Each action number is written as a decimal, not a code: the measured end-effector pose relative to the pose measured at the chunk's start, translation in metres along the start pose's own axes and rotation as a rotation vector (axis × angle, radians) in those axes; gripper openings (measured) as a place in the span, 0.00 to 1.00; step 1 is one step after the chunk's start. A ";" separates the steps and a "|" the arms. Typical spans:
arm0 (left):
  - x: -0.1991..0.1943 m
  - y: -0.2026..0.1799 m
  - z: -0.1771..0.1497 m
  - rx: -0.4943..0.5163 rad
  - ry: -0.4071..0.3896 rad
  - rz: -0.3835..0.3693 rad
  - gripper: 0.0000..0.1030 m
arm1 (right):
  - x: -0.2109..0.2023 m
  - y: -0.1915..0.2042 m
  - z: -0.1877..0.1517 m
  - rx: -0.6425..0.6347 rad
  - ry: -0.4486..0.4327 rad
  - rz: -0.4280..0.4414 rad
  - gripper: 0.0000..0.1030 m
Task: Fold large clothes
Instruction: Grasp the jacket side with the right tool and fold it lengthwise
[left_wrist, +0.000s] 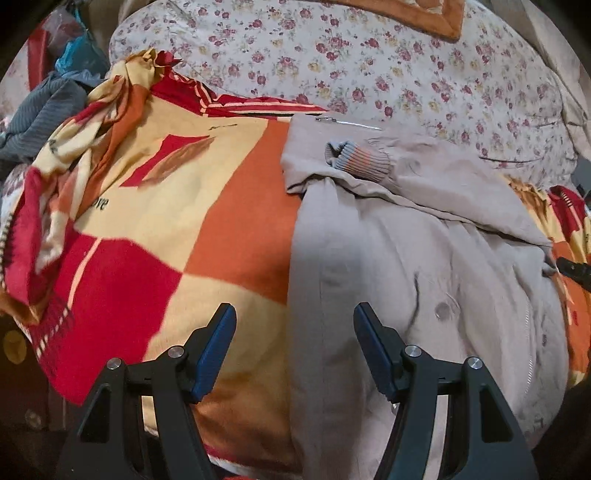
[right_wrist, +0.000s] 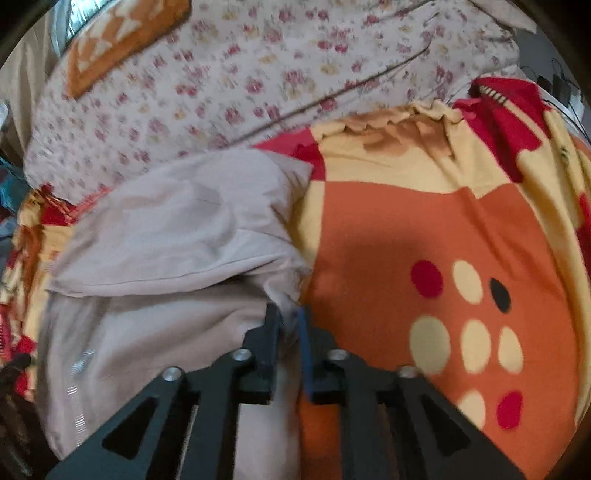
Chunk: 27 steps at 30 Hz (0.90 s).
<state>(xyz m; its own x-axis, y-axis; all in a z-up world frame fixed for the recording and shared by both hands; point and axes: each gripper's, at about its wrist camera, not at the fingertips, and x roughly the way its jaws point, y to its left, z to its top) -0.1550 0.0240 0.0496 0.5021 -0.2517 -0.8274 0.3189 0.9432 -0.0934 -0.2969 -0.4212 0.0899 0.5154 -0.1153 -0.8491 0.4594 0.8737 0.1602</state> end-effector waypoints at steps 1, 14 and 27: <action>-0.002 0.000 -0.003 -0.001 -0.003 -0.003 0.60 | -0.008 0.001 -0.003 -0.004 0.005 0.012 0.36; -0.021 0.002 -0.031 0.004 0.020 -0.030 0.60 | -0.016 0.024 -0.081 -0.152 0.100 0.012 0.13; -0.043 0.006 -0.087 -0.013 0.095 -0.132 0.60 | -0.065 -0.009 -0.093 -0.015 0.098 0.124 0.53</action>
<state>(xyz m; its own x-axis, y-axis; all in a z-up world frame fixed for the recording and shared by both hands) -0.2442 0.0594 0.0363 0.3779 -0.3528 -0.8560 0.3667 0.9060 -0.2115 -0.4016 -0.3777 0.0970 0.4940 0.0397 -0.8686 0.3857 0.8853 0.2598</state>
